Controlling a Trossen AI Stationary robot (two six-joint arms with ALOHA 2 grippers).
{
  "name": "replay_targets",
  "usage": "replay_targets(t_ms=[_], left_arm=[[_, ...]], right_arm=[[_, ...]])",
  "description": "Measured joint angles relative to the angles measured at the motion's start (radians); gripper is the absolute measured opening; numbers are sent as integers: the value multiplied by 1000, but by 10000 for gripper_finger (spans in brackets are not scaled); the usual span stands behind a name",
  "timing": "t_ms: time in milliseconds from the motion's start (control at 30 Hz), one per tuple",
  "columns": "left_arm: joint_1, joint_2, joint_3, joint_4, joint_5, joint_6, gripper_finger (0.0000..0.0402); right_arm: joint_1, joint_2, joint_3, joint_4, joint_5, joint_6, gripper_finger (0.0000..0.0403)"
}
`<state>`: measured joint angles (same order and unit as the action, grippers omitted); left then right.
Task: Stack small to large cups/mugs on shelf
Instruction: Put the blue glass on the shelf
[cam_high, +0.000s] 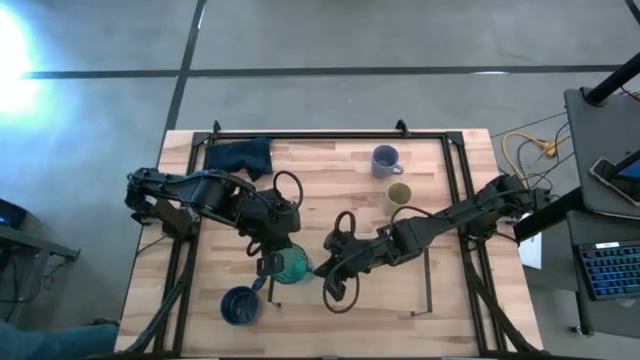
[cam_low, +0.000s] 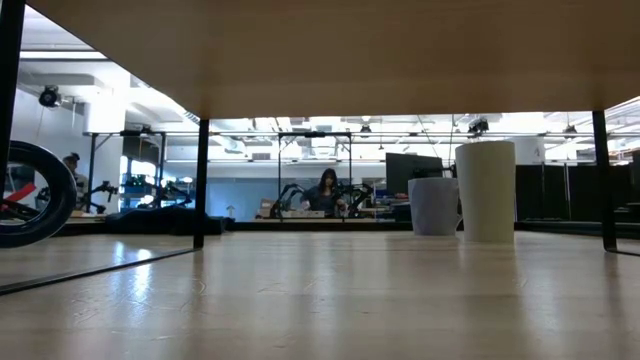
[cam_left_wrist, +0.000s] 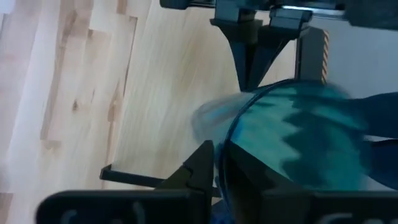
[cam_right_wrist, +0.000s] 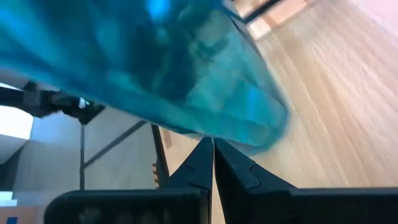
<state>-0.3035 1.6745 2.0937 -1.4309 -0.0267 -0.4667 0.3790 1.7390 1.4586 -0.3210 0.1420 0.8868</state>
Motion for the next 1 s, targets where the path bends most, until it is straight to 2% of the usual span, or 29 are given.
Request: replay_targets(t_ms=[167, 333, 1000], left_arm=[[0, -1, -3, -6, 11, -1, 72], [0, -1, -1, -6, 20, -2, 96], [0, -20, 0, -25, 21, -25, 101]], right_arm=[[-1, 0, -2, 13, 1, -5, 9], [-4, 0, -2, 13, 1, -8, 9], [-24, -1, -2, 67, -1, -23, 9]])
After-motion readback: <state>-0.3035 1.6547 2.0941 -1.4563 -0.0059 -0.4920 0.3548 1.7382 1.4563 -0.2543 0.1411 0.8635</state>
